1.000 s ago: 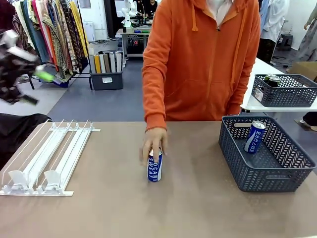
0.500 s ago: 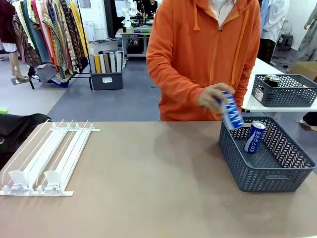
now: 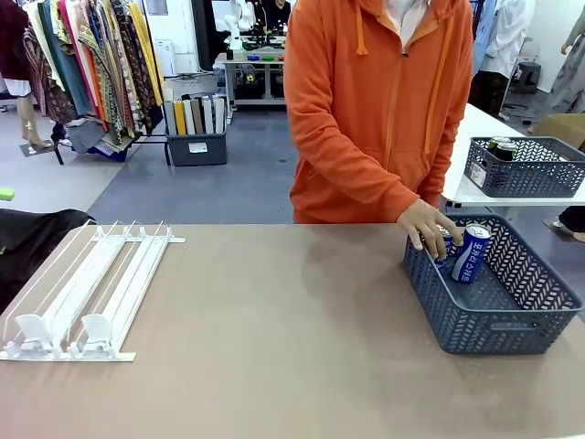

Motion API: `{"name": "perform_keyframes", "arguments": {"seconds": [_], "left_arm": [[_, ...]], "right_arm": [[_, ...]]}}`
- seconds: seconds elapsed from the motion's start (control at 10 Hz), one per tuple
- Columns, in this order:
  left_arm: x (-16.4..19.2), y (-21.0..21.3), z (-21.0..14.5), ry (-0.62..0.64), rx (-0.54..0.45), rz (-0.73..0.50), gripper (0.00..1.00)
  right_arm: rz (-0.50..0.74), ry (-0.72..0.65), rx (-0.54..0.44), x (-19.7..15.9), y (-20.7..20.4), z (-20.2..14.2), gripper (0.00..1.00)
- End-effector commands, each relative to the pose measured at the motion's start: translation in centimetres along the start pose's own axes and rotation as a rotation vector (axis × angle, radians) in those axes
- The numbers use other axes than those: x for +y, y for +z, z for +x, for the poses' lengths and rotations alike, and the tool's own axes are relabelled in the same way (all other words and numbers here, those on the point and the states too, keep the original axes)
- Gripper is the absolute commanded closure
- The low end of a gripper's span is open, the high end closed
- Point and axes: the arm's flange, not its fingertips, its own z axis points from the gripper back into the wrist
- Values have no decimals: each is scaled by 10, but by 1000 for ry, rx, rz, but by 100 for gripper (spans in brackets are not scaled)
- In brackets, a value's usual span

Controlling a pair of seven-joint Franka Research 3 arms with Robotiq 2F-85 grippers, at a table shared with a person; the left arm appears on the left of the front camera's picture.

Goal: Retrieve and store the cans from the dispenser.
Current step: Pick up one can from the Automatic Can Dispenser and place it in the middle of the table.

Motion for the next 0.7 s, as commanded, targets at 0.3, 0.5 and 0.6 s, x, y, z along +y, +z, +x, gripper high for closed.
{"name": "perform_keyframes", "arguments": {"seconds": [0.3, 0.5, 0.6], "left_arm": [[-1, -1, -1, 3, -7, -24, 0], [-1, -1, -1, 3, -7, -24, 0], [-1, -1, -1, 3, -7, -24, 0]], "right_arm": [[29, 13, -20, 2, -3, 2, 0], [29, 13, -20, 2, -3, 2, 0], [29, 13, -20, 2, -3, 2, 0]]}}
